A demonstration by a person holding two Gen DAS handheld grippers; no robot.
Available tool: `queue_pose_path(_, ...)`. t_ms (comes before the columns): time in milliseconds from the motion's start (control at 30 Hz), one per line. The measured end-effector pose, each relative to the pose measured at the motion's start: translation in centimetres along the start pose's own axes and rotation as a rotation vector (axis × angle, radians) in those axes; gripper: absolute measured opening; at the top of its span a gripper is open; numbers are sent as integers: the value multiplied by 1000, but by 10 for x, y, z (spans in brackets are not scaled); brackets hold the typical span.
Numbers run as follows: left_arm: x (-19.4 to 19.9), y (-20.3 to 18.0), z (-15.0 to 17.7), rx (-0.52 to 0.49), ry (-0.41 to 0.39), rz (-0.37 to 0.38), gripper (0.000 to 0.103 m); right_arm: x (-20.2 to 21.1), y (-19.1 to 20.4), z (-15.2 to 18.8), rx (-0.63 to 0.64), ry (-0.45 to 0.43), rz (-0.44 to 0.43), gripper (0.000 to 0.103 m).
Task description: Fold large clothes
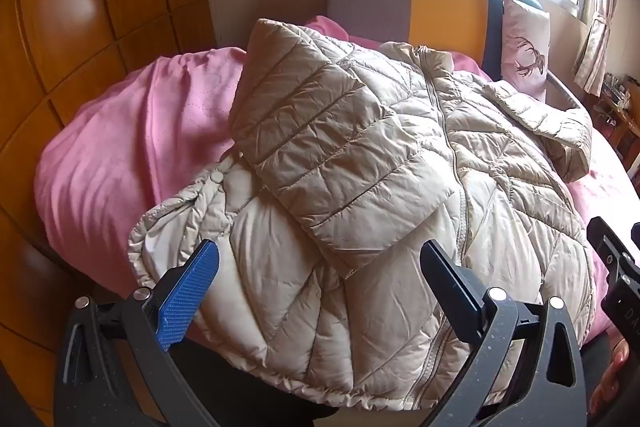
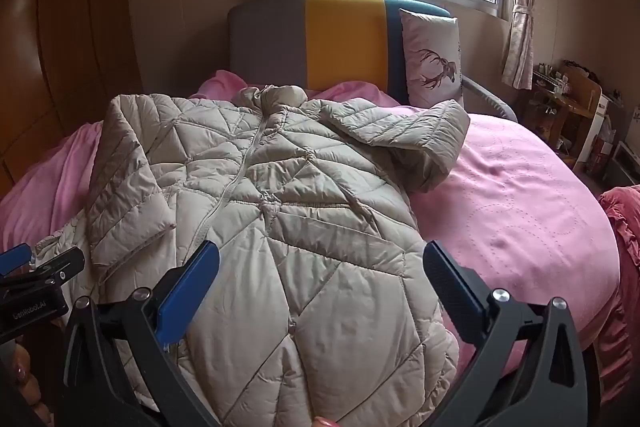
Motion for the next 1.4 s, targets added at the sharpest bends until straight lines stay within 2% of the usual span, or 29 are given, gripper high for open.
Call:
queue_pose_path(833,7,-1,-3,-12,-36,3,100,-2,1,0,-2,8,-5,101)
queue_pose_path(1400,6,-2,-3,-16,-32,0,100,-5,1,1,4,9,-15,101)
Point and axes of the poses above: each gripper's, at about its wrist camera, not at the fingertips, and x roughly against the way its jaws point, y to its left, z to its underside, the point moved 8 cm from there along -x, roughly the way its jaws point, and after that the axes turned 13 degrees about -z, right-handed, at the moved point
